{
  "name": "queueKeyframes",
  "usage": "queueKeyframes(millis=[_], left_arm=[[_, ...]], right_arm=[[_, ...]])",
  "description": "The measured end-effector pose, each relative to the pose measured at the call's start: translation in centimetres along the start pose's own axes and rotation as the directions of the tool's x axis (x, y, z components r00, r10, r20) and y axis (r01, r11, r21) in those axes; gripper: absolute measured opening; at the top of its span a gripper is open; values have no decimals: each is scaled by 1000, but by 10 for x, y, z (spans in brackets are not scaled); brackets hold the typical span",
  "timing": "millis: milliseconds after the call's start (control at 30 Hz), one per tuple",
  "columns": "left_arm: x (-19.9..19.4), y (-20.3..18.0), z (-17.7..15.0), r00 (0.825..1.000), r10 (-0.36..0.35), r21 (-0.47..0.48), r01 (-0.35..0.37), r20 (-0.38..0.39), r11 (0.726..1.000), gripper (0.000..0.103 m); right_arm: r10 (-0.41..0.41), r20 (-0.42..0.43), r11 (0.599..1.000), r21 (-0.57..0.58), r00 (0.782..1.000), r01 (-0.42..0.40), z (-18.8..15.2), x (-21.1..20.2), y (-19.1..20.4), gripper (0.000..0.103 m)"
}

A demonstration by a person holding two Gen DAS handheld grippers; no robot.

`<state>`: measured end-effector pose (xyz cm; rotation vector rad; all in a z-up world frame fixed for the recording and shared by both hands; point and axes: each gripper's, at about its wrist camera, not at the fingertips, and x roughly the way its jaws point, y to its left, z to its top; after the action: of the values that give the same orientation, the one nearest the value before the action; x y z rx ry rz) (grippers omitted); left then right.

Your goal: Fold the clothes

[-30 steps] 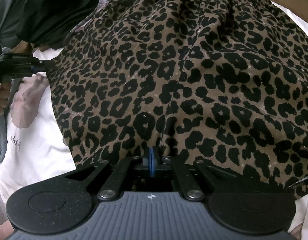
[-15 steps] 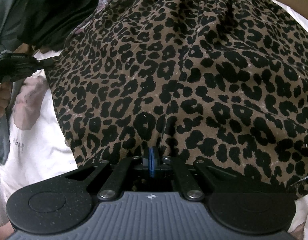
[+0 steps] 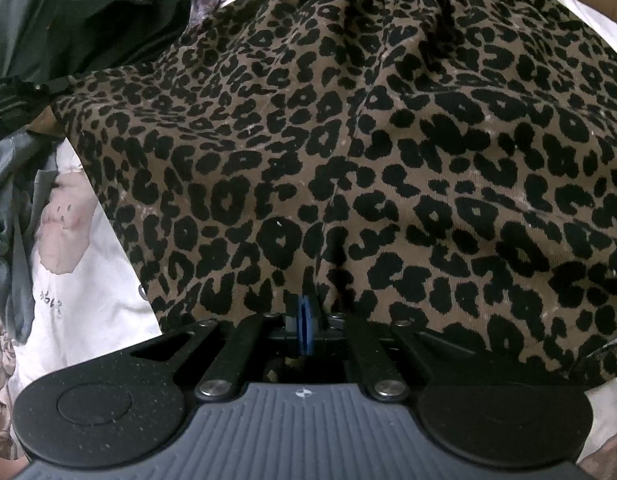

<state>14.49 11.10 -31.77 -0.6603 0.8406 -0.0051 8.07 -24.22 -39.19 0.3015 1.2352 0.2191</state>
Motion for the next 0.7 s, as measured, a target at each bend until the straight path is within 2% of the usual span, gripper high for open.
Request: queueKeyframes(millis=[167,333,433,600,700], left_arm=[[6,-25,-5,999,-28,55,29,-19,998,4],[17,-54,-10,997,-59,74,63,-55,995,4],[26,-72,-8,994,-67,105,76,-81,992,4],[44,-103,-10,988,-94,146,112,-126,983,4],[55,-121,-12,982,-111,177,138,-156,975,4]], right_arm=[[14,1,1000,5,1000,-14,-5,-6,-4,4],[32,55,999,5,998,-33,-1,-18,-2,7],[50,106,999,16,993,-52,3,-26,-2,15],[98,216,994,27,971,-107,19,-42,-1,40],[128,266,991,11,955,-136,26,-51,2,40]])
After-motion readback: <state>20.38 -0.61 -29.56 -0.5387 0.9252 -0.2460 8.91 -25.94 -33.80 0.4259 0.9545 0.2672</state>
